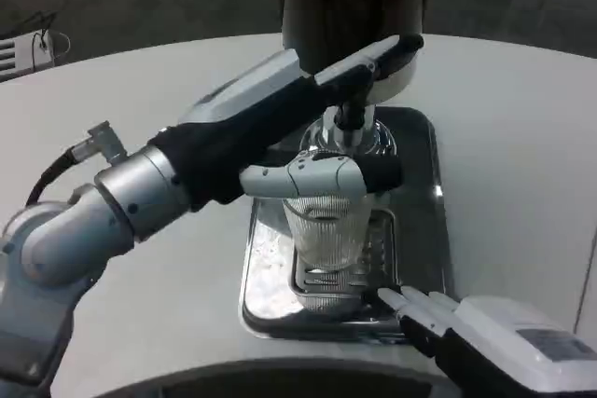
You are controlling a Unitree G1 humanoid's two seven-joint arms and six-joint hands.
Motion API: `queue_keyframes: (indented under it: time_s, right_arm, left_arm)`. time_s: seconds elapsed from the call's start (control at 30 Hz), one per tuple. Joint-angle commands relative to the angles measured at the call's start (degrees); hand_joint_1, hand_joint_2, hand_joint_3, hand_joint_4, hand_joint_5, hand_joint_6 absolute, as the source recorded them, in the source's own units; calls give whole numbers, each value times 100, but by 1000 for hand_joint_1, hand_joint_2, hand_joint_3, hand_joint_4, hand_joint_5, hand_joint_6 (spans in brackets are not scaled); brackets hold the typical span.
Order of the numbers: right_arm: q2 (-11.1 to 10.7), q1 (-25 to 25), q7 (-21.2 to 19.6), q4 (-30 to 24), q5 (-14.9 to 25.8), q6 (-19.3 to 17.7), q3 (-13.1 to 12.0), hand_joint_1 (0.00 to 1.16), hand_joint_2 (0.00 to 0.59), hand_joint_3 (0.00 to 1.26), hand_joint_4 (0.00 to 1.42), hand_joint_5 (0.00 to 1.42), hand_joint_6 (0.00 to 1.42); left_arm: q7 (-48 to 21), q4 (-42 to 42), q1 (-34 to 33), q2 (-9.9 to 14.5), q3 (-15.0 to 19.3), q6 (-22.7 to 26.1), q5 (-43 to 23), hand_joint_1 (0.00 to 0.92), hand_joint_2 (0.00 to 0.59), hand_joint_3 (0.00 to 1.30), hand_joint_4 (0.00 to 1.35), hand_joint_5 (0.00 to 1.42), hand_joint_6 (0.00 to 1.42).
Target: Grasp the cup under the faucet to collect the drink, then remove the cup.
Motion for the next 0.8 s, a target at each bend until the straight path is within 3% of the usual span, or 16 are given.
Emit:
queue_keyframes:
  time_s: [0.03, 0.2, 0.37, 0.63, 0.8]
  right_arm:
    - [115, -126, -86, 46, 515, 475, -240, 458, 446, 44, 0, 0, 0]
    - [432, -107, -594, 248, 1315, 1066, -602, 527, 360, 1, 0, 0, 1]
    - [474, -74, -1149, 425, 1934, 1311, -797, 558, 348, 0, 0, 7, 28]
    - [276, -18, -1895, 581, 2298, 1393, -778, 581, 336, 0, 0, 15, 32]
    - [284, 5, -2491, 855, 2471, 1236, -671, 654, 284, 0, 0, 27, 59]
  left_arm:
    - [-173, 225, 40, 74, -317, -32, 351, 0, 9, 0, 0, 16, 99]
    - [-162, 404, -104, 79, -519, -176, 617, 0, 0, 0, 0, 11, 77]
    - [-210, 587, -217, 71, -665, -308, 756, 0, 0, 0, 0, 3, 74]
    - [-184, 886, -342, 68, -821, -537, 807, 0, 0, 0, 0, 0, 73]
    - [-149, 948, -339, 51, -820, -597, 757, 0, 0, 0, 0, 0, 72]
